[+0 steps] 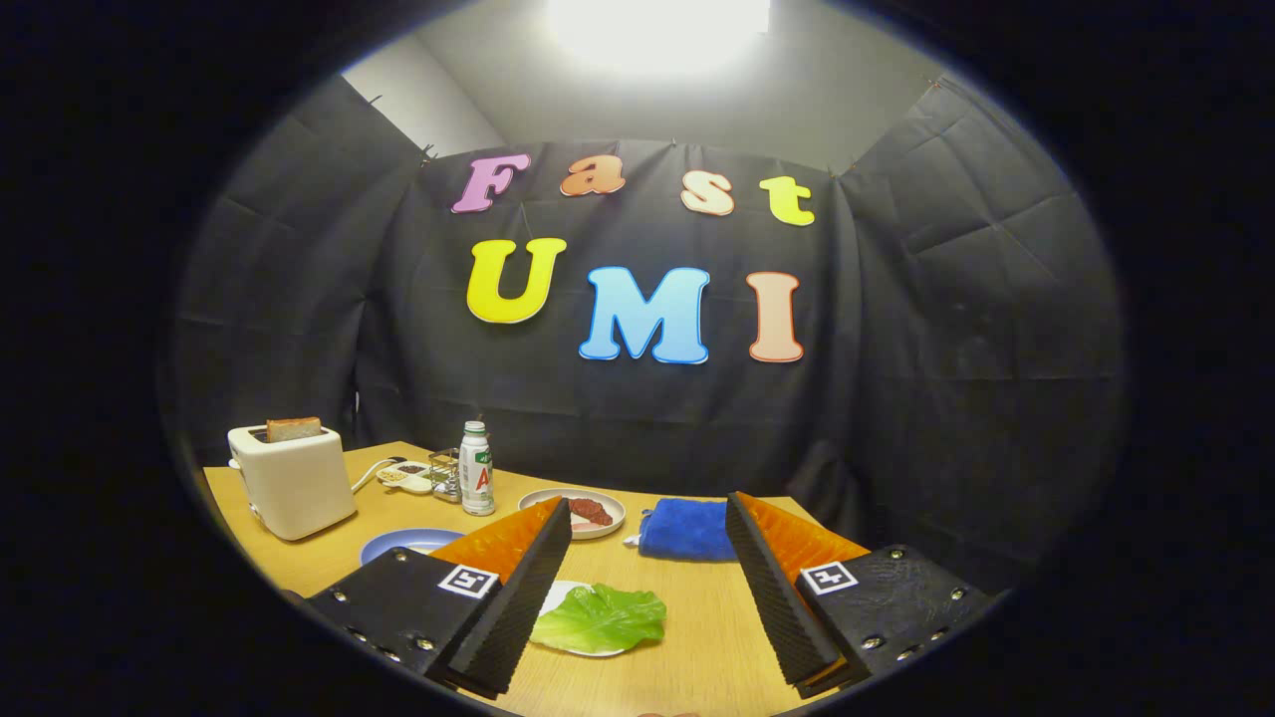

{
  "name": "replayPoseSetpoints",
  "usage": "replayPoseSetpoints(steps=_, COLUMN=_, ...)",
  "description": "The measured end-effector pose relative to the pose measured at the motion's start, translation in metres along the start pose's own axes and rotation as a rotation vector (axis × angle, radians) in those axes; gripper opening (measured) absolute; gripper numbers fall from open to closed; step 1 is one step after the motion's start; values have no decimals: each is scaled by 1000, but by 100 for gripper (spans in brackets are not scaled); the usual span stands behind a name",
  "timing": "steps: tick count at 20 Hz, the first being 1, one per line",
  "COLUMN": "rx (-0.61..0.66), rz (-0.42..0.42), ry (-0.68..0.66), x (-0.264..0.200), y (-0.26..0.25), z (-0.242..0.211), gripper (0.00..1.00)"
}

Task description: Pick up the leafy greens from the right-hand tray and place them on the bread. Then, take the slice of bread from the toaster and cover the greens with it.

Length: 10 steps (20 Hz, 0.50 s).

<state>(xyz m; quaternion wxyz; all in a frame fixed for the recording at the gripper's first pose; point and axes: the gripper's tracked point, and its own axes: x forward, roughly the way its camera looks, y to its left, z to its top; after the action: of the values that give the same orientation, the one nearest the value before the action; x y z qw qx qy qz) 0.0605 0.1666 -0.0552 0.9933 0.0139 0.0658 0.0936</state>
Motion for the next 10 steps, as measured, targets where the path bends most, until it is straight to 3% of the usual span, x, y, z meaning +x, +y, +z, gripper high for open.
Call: replayPoseSetpoints(steps=10, rx=46, rz=-3, ry=179, x=62, y=19, z=-76, gripper=95)
